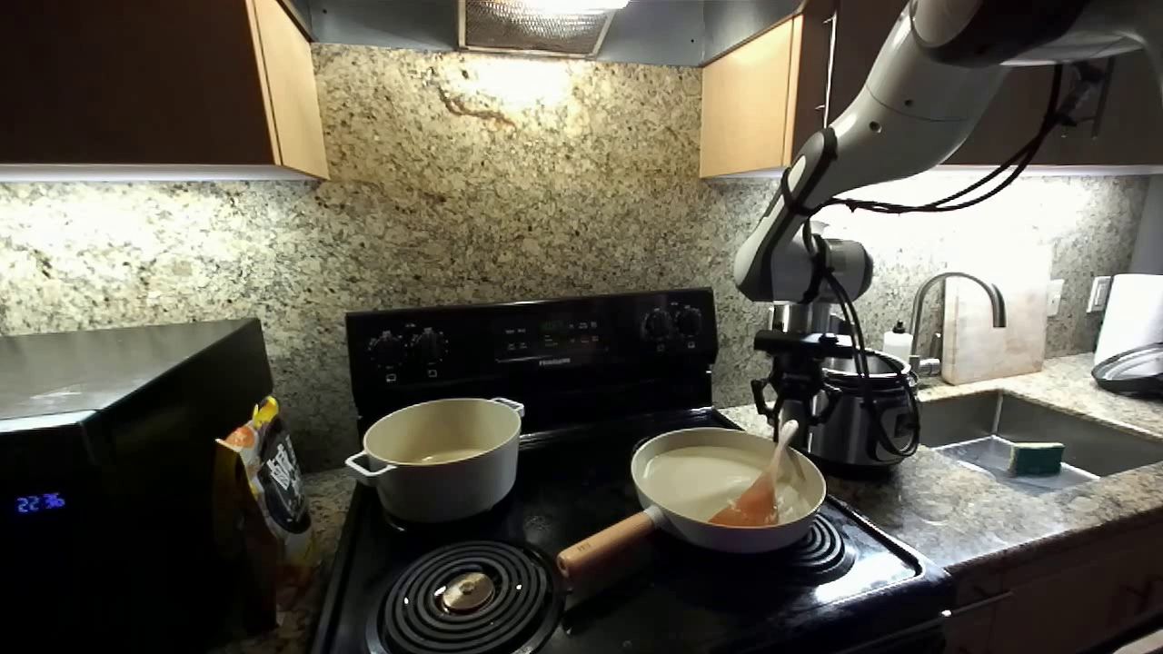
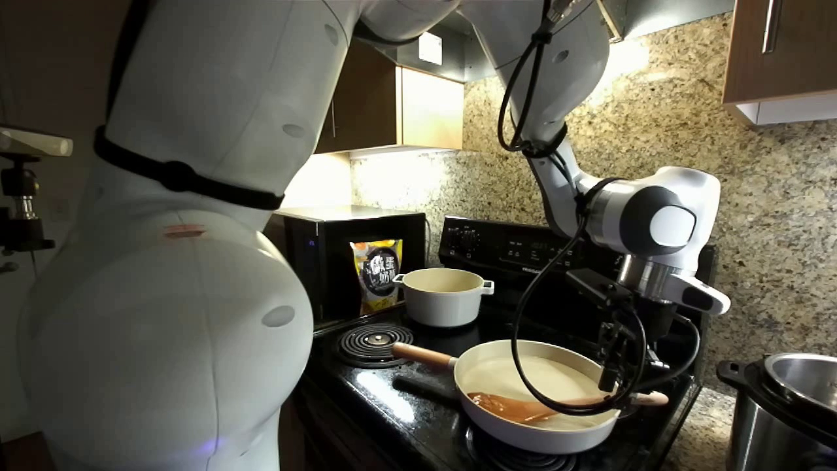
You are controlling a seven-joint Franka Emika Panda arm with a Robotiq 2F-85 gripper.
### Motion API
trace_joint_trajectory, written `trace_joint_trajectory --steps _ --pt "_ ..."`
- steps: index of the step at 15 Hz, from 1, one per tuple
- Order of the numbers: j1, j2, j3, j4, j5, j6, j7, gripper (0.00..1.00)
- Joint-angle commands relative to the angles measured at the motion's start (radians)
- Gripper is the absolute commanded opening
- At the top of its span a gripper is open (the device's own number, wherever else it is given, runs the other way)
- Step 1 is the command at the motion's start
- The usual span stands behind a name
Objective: Stir the water in the pan using the wooden soon
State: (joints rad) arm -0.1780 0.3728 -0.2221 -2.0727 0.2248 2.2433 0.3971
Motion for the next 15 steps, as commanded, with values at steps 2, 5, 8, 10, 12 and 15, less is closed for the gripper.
trace_joint_trajectory --steps 2,5,8,10,12,15 --pt "0.003 0.011 -0.011 0.028 -0.035 -0.046 0.018 0.08" --pt "0.008 0.015 -0.01 0.033 -0.046 -0.033 0.02 0.39" --pt "0.014 0.017 -0.009 0.027 -0.052 -0.015 0.027 0.44" --pt "0.01 0.024 -0.003 0.031 -0.046 -0.029 0.008 0.57" --pt "0.014 0.032 -0.003 0.032 -0.047 -0.025 0.014 0.7" --pt "0.016 0.045 -0.005 0.038 -0.048 -0.026 0.019 0.88"
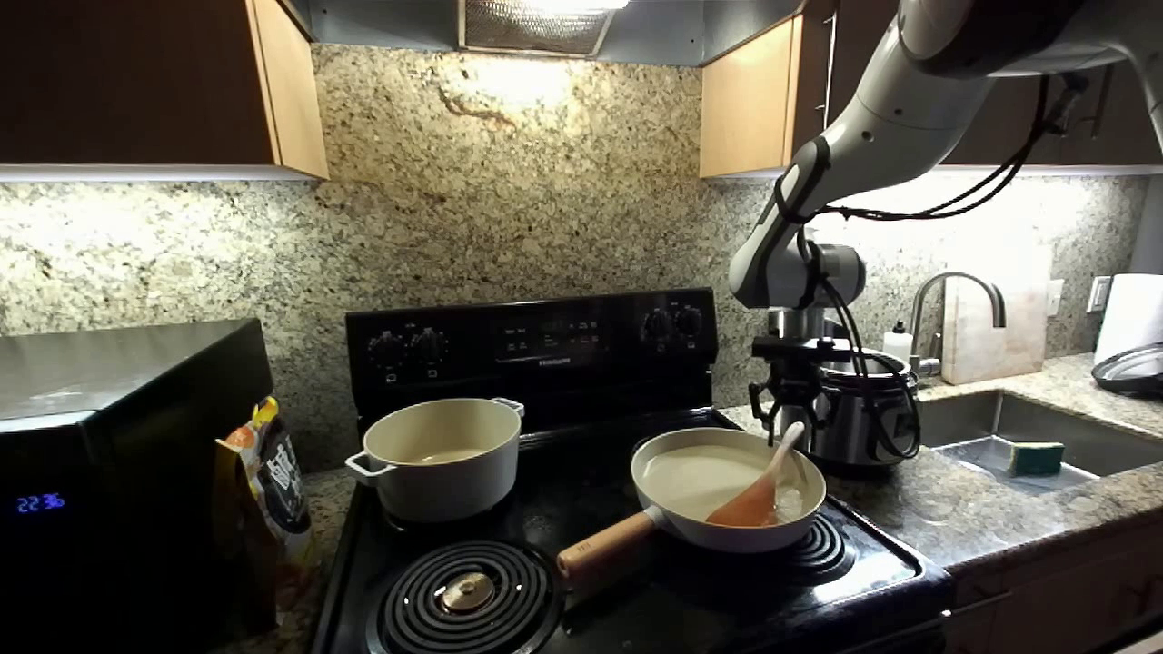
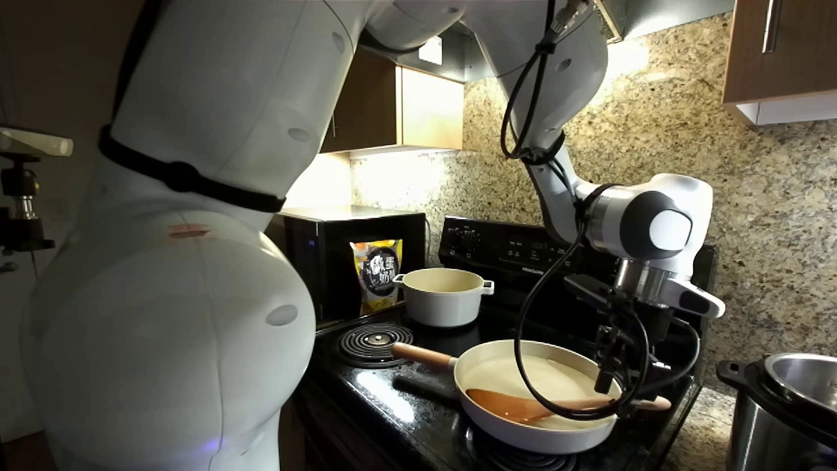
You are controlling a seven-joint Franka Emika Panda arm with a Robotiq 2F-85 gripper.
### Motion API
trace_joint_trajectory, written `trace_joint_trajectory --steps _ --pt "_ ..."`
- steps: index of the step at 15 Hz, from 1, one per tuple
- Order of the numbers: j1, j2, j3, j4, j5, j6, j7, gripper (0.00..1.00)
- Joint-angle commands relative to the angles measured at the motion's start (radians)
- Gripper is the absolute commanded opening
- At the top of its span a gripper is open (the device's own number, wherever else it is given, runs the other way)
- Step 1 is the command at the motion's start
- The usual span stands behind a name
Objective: Stir the water in the pan using the wooden soon
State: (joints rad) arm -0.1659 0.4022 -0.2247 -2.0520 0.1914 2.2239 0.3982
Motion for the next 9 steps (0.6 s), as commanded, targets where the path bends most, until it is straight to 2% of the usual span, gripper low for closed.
trace_joint_trajectory --steps 1,2,3,9 --pt "0.005 0.017 -0.003 0.018 -0.016 -0.002 0.02 0.46" --pt "0.005 0.017 -0.004 0.017 -0.016 0.003 0.021 0.49" --pt "0.006 0.016 -0.004 0.015 -0.015 0.015 0.02 0.48" --pt "0.012 0.031 -0.009 0.03 -0.027 0.032 0.035 0.08"
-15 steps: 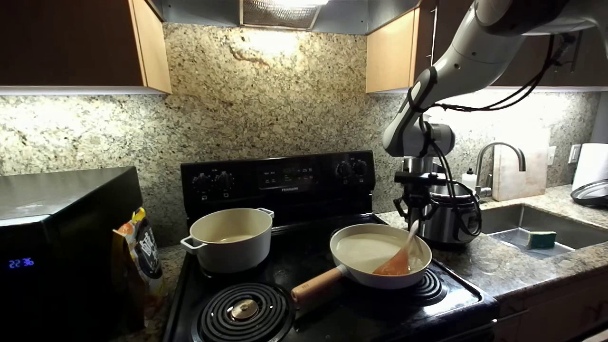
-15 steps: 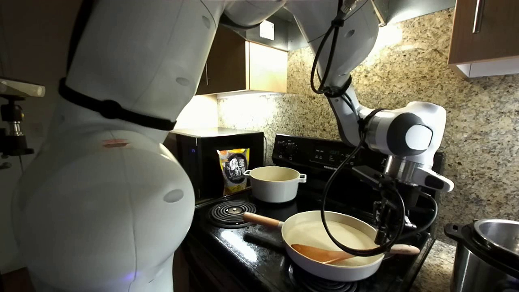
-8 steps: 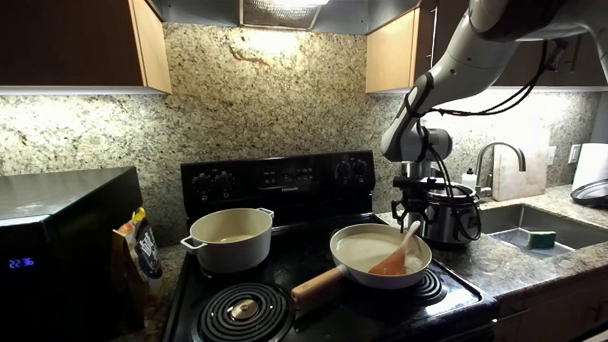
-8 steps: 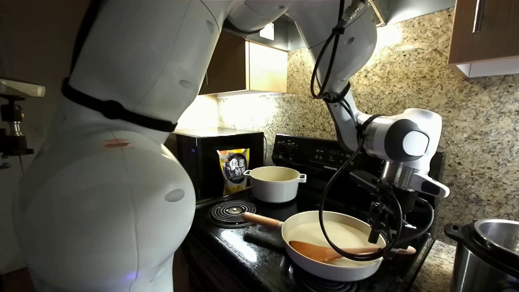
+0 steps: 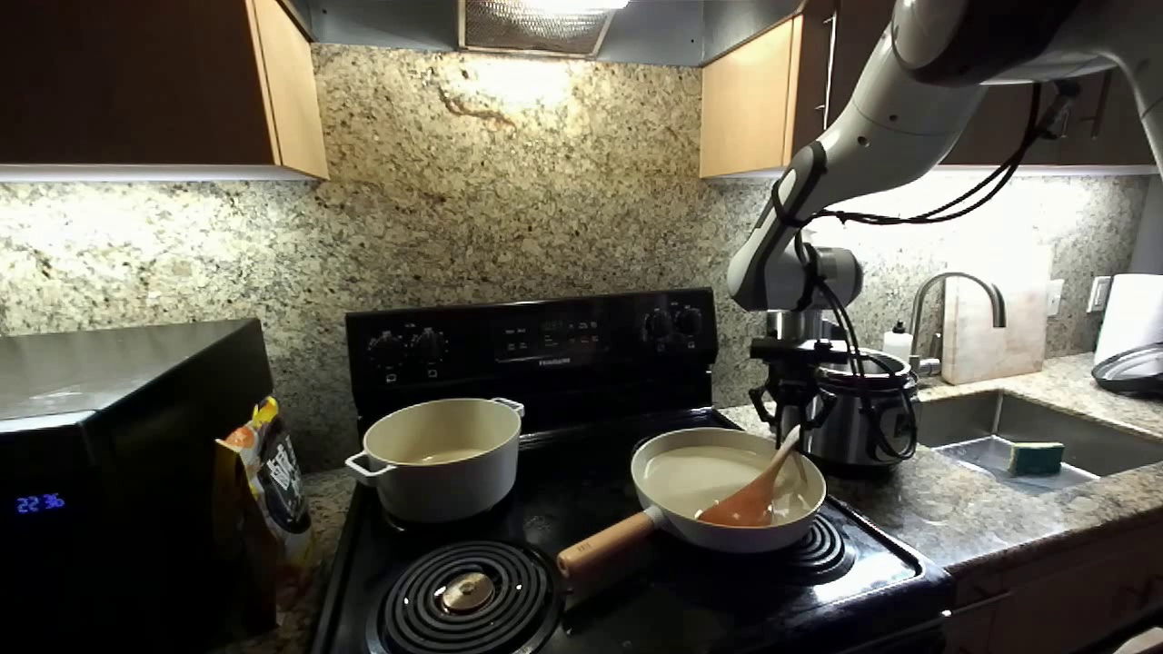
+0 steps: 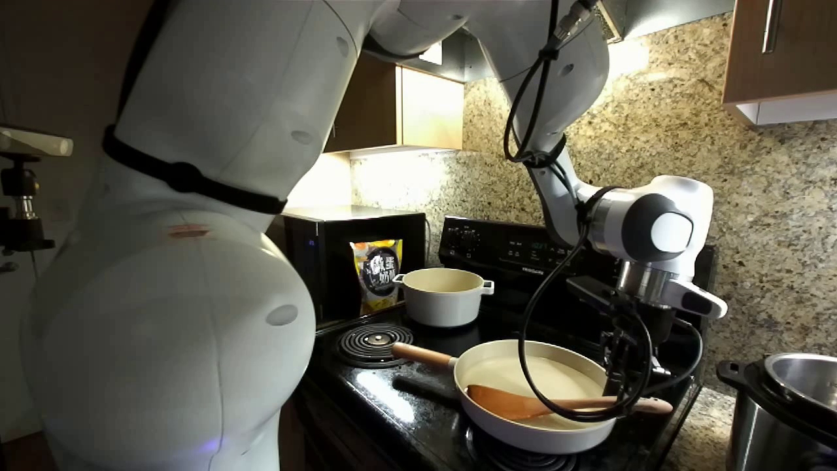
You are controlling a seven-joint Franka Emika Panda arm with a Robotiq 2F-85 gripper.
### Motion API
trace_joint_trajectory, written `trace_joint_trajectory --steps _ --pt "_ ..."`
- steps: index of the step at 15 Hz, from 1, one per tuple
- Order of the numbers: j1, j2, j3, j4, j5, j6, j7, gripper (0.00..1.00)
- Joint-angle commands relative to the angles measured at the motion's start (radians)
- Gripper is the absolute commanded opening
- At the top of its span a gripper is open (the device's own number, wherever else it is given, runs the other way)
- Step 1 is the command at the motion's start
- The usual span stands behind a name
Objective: Stir the water in the pan using the wooden soon
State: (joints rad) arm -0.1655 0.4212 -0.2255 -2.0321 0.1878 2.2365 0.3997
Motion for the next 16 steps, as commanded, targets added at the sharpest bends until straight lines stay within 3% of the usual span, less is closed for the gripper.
trace_joint_trajectory --steps 1,5,7,11,13,16 --pt "0.011 0.013 -0.008 0.012 -0.023 0.026 0.038 0.03" --pt "0.024 -0.006 -0.018 -0.008 -0.04 0.079 0.064 0.05" --pt "0.043 -0.042 -0.032 -0.051 -0.062 0.162 0.087 0.06" --pt "0.11 -0.105 -0.087 -0.153 -0.131 0.452 0.217 0.05" --pt "0.164 -0.12 -0.136 -0.194 -0.188 0.576 0.307 0.05" --pt "0.28 -0.143 -0.261 -0.245 -0.347 0.662 0.475 0.05"
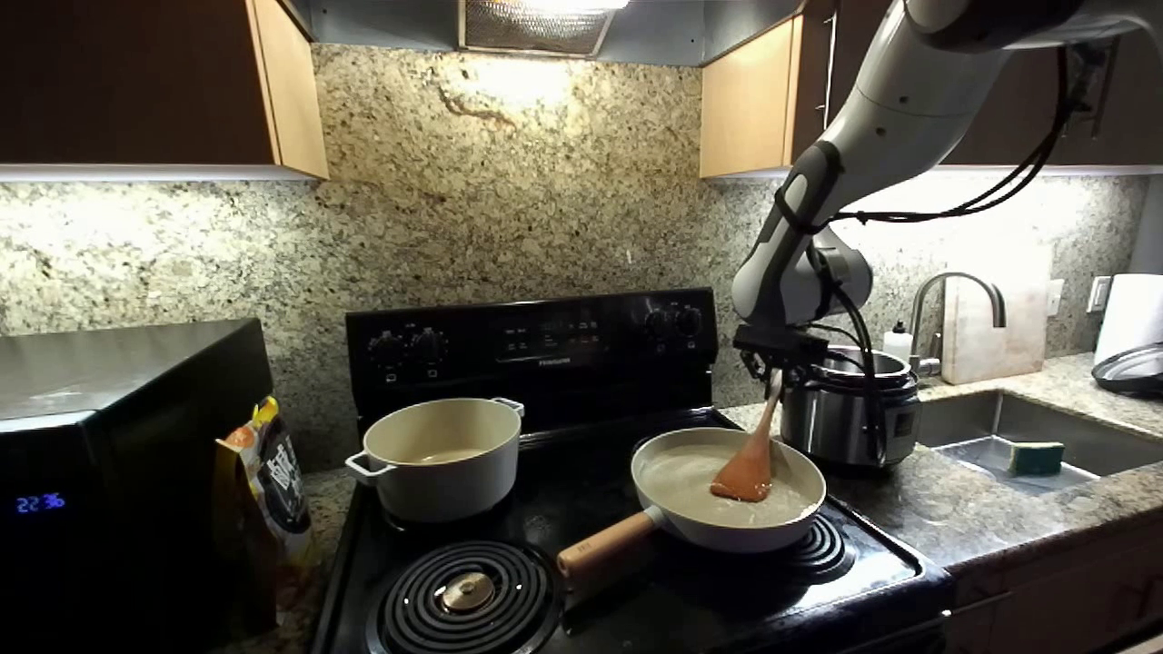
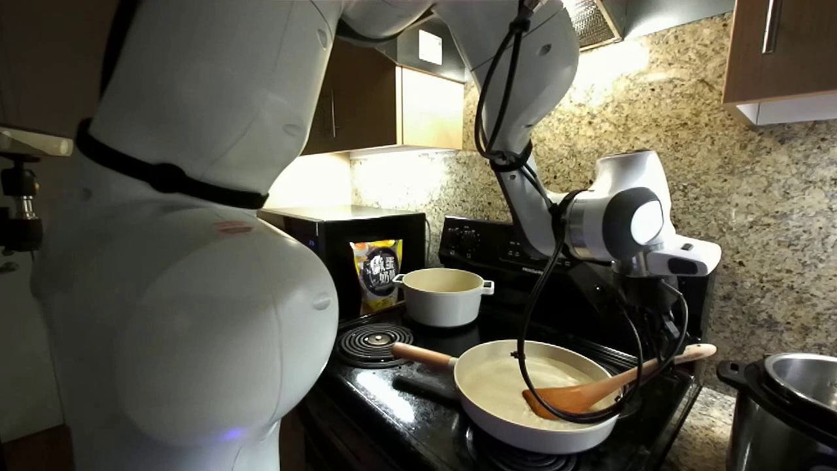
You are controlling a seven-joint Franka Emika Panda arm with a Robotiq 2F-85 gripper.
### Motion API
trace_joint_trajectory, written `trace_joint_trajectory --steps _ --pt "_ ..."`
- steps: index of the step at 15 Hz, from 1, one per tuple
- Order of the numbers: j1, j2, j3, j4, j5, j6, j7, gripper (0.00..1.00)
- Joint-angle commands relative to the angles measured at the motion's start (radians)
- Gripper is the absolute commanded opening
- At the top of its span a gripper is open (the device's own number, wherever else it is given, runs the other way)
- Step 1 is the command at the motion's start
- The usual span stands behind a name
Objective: Stir the water in the pan using the wooden soon
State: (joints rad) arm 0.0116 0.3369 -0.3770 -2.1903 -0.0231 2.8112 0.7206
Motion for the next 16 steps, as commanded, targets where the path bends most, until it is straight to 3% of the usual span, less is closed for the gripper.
trace_joint_trajectory --steps 1,6,11,16 --pt "0.144 -0.068 -0.156 -0.099 -0.196 0.101 0.21 0.05" --pt "0.364 -0.127 -0.378 -0.15 -0.455 0.094 0.432 0.05" --pt "0.389 -0.266 -0.356 -0.233 -0.449 0.067 0.349 0.05" --pt "0.403 -0.321 -0.387 -0.245 -0.508 0.057 0.421 0.05"
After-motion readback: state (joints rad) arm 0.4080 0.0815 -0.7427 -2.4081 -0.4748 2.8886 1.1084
